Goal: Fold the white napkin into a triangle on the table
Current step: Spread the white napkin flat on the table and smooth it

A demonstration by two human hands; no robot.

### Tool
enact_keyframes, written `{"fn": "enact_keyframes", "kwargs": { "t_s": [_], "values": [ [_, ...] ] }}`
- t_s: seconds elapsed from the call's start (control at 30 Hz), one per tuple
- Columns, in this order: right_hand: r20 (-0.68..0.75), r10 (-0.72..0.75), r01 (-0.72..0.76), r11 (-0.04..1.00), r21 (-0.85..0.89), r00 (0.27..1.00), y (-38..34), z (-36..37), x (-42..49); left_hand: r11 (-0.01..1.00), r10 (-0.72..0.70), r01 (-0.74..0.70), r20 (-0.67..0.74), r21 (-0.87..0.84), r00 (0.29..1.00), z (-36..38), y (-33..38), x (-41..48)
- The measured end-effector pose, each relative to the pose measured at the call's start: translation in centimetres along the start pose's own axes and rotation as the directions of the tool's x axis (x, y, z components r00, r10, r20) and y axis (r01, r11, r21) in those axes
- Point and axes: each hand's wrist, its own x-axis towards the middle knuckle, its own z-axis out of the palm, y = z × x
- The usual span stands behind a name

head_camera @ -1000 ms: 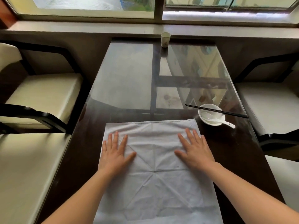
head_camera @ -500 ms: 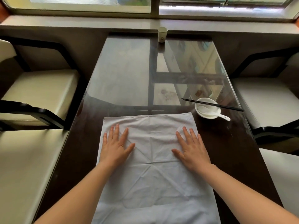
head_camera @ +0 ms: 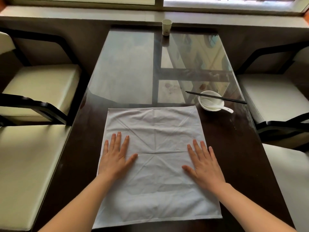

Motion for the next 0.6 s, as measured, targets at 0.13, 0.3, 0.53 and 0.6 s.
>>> {"fn": "enact_keyframes", "kwargs": {
  "t_s": [0.13, 0.3, 0.53, 0.6],
  "values": [
    [-0.021, -0.123, 0.123, 0.992, 0.002, 0.992, -2.8, 0.1, -2.5, 0.998, 0.007, -0.010, -0.035, -0.068, 0.999, -0.1, 1.0, -3.1],
    [-0.089, -0.240, 0.247, 0.966, 0.072, 0.967, -7.6, 1.7, -4.6, 0.991, 0.083, -0.089, -0.062, -0.098, 0.995, 2.5, 3.5, -9.9],
    [-0.012, -0.130, 0.130, 0.991, 0.042, 0.992, -6.4, 3.9, -7.1, 0.995, 0.096, -0.096, -0.003, 0.010, 0.995, 3.6, 2.4, -11.5],
    [0.001, -0.099, 0.099, 0.995, 0.029, 0.995, -5.9, 3.8, -7.8, 0.996, 0.090, -0.090, -0.001, 0.017, 0.996, 3.4, 2.2, -11.5]
  ]
}}
